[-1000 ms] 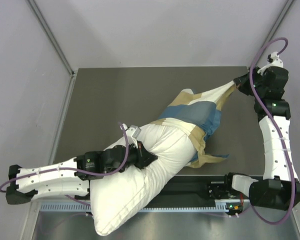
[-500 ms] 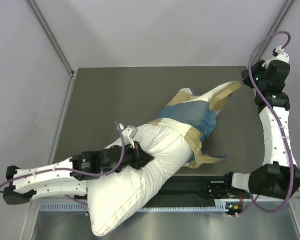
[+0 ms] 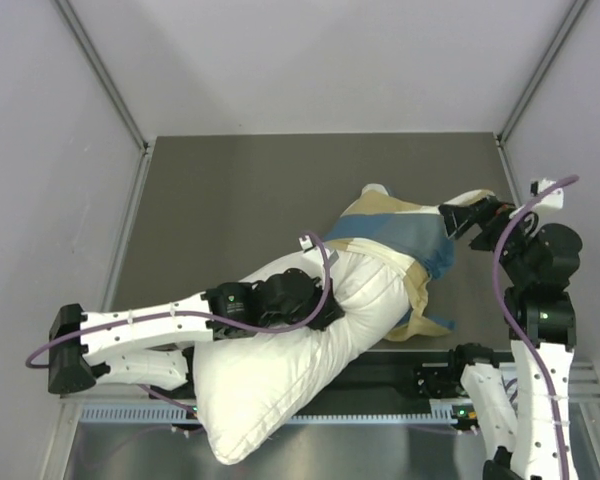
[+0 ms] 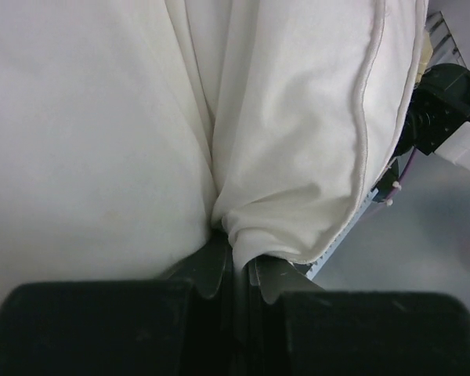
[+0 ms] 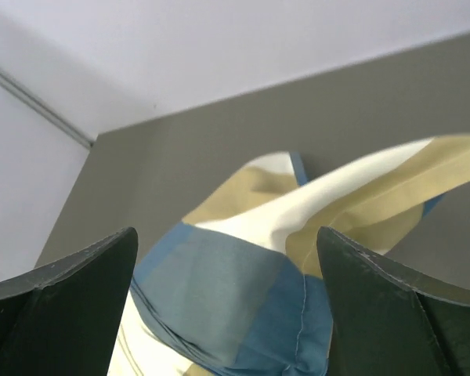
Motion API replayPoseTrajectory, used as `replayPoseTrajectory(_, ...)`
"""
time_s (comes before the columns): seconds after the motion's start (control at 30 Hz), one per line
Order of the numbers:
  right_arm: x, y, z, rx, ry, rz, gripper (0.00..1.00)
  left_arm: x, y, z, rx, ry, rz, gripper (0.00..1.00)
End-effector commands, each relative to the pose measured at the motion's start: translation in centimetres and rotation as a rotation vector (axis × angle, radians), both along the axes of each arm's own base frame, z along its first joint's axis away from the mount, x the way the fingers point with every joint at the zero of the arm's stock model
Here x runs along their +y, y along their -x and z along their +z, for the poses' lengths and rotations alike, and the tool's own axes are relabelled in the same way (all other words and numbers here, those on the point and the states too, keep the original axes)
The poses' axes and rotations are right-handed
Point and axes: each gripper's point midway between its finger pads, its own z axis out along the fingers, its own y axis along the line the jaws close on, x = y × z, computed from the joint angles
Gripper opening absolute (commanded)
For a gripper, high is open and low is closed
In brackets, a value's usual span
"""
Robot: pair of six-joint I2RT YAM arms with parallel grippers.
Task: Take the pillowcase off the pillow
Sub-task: Pull out the pillow
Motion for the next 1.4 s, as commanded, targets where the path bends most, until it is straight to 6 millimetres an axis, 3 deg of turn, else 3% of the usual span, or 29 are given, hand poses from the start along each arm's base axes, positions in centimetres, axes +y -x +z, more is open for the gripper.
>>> replayPoseTrajectory(0.0, 1.5, -0.9, -4.8, 0.149, -0.041, 0.074, 0.95, 1.3, -2.4, -2.9, -0.043, -0.128, 0.05, 0.0)
replayPoseTrajectory(0.1, 1.6, -2.3, -6.9, 0.198, -0.051, 0.052, 0.96, 1.3, -1.9, -3.4, -0.015, -0.13, 0.045, 0.0)
replayPoseTrajectory(0.2, 3.0, -3.1, -8.4, 0.25, -0.069, 0.082, 0.96, 1.5, -1.6, -3.6, 0.006, -0.122, 0.05, 0.0)
replayPoseTrajectory(0.4, 6.7, -4.3, -8.9, 0.236, -0.041, 0.139, 0.93, 1.8, -1.2, -4.6, 0.022, -0.134, 0.033, 0.0)
replayPoseTrajectory(0.43, 6.8, -4.6, -8.9, 0.235, -0.037, 0.125, 0.7, 1.8, -1.0, -4.7, 0.027, -0.136, 0.029, 0.0)
replayPoseTrajectory(0.5, 6.6, -5.4, -9.0, 0.238, -0.038, 0.098, 0.41, 2.0, -0.6, -5.2, 0.047, -0.145, 0.024, 0.0)
replayPoseTrajectory(0.53, 6.3, -5.6, -9.0, 0.242, -0.036, 0.08, 0.07, 2.1, -0.6, -5.3, 0.05, -0.151, 0.025, 0.0)
replayPoseTrajectory(0.57, 5.6, -6.1, -9.3, 0.248, -0.026, 0.034, 0.0, 2.4, -0.4, -5.5, 0.057, -0.15, 0.03, 0.0)
replayPoseTrajectory(0.67, 3.8, -7.2, -8.8, 0.242, 0.025, -0.066, 0.0, 3.6, 0.0, -6.0, 0.07, -0.151, 0.047, 0.0)
replayPoseTrajectory(0.93, -2.3, -11.7, -5.0, 0.203, 0.074, -0.254, 0.0, 7.6, 1.7, -7.8, 0.133, -0.146, 0.086, 0.0)
replayPoseTrajectory(1.17, -6.5, -15.4, -4.5, 0.229, 0.081, -0.324, 0.0, 10.0, 2.5, -8.6, 0.152, -0.17, 0.108, 0.0)
replayPoseTrajectory(1.37, -8.6, -16.8, -3.7, 0.226, 0.094, -0.363, 0.0, 10.5, 2.7, -8.5, 0.154, -0.182, 0.108, 0.0)
